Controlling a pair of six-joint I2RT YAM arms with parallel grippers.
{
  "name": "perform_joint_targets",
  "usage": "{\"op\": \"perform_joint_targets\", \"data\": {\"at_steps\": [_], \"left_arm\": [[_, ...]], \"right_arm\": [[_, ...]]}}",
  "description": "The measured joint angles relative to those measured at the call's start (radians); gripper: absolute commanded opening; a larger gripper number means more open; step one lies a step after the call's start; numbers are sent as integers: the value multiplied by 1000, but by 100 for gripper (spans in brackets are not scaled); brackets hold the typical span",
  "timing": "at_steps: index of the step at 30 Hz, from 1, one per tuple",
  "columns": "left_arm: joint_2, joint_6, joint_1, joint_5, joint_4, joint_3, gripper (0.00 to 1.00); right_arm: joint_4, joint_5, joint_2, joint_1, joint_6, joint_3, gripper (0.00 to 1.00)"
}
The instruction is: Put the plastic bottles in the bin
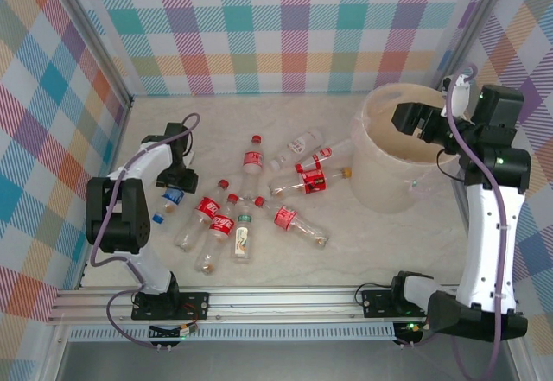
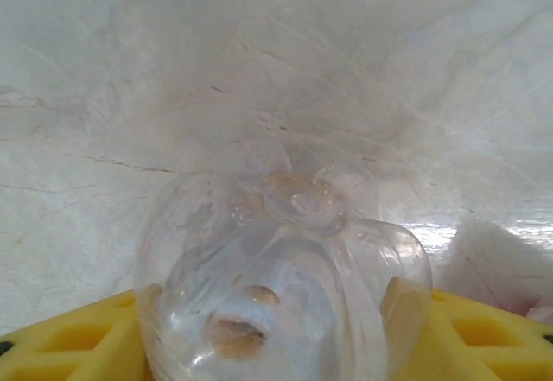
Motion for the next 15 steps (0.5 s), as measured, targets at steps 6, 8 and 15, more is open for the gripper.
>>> {"op": "perform_joint_targets", "data": {"at_steps": [6,8,15], "left_arm": [[-22,-15,0,2,2,19,56],[-39,-23,0,6,-2,21,56],[-185,-69,-18,94,-28,101,57]], "right_arm": [[-28,-49,-58,1,-6,2,81],[-32,-68,-63,20,-8,5,81],[-55,-73,-66,271,-36,17,79]]}}
